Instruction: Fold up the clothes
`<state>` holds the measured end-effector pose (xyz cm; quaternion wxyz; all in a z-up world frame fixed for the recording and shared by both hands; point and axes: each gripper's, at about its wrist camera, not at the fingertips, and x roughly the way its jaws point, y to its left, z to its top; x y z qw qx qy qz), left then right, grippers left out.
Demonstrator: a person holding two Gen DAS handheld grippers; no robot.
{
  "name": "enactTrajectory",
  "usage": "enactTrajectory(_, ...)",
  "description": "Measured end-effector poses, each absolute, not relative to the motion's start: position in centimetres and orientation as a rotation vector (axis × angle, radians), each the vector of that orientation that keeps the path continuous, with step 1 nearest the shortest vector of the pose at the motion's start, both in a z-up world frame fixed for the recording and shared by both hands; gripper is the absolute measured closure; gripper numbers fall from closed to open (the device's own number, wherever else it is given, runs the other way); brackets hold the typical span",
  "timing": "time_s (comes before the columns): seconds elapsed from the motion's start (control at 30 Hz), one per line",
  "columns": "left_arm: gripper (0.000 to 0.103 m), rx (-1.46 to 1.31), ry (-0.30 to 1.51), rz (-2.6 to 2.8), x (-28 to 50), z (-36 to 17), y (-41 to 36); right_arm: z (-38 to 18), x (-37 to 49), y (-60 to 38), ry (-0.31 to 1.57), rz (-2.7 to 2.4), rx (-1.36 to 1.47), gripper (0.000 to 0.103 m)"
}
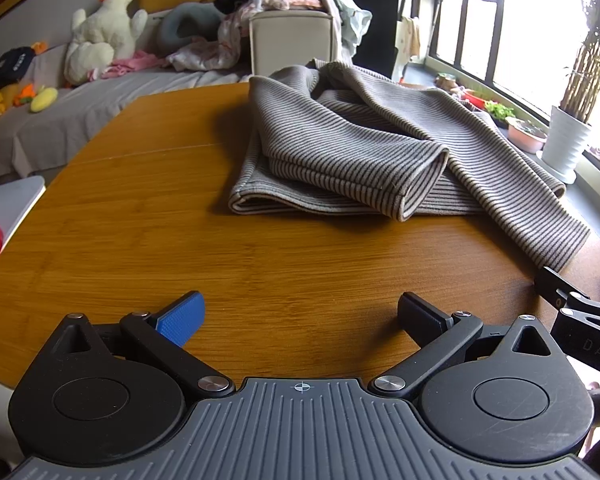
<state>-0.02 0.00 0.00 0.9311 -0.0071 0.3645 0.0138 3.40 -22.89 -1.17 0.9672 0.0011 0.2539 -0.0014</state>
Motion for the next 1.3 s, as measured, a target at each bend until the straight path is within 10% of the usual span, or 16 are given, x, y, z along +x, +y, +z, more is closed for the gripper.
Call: enactTrajectory(1.3,0.000,-0.013,0.748,0.023,-0.05,-0.04,-0.15,-1.36,2.95,-22.79,0.488,0.015,-0.006,0.000)
